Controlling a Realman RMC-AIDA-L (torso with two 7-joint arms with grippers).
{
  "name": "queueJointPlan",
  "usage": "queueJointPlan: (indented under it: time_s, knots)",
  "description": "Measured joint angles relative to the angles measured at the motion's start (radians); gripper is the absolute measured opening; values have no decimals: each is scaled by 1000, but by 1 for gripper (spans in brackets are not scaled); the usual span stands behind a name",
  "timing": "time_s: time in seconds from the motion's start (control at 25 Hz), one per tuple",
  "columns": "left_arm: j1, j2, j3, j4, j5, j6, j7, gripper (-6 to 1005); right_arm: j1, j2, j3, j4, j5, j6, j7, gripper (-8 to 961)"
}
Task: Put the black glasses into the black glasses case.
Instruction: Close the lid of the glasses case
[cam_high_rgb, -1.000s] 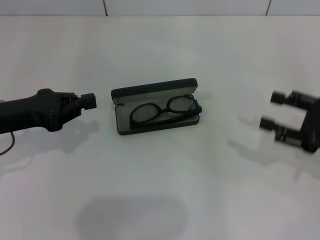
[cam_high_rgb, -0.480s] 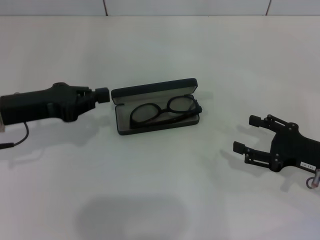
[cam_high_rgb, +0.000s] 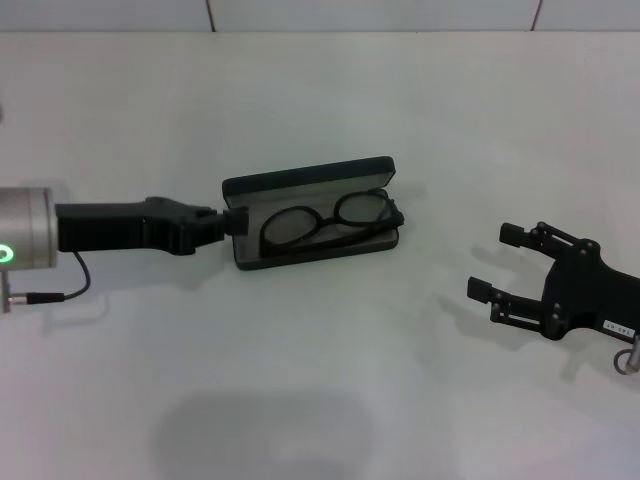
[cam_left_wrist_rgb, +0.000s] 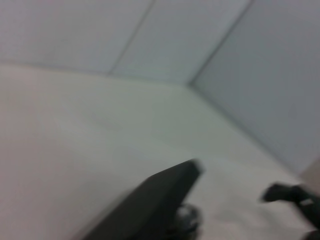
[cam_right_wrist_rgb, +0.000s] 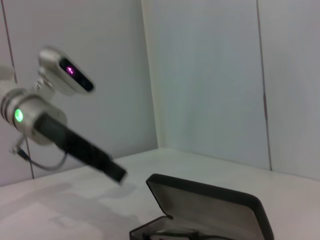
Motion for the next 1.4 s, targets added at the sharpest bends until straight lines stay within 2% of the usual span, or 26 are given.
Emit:
queueJointPlan:
  time_s: [0.12, 0.28, 0.68, 1.0, 1.4]
  knots:
    - [0, -17, 7, 0, 33, -90, 20, 24, -2, 0, 0, -3, 0, -9, 0, 832]
    - [-3, -27, 11, -9, 44, -163, 38, 24, -3, 0, -2, -3, 1, -10, -1, 832]
    - [-19, -49, 12, -10, 47, -231, 53, 25, 3, 0, -2, 3, 1, -7, -1, 833]
    - [-34, -51, 12, -12, 43, -295, 57, 25, 4, 0, -2, 2, 1, -9, -2, 832]
    - [-61, -41, 11, -12, 35, -348, 67, 26, 4, 0, -2, 6, 1, -12, -2, 833]
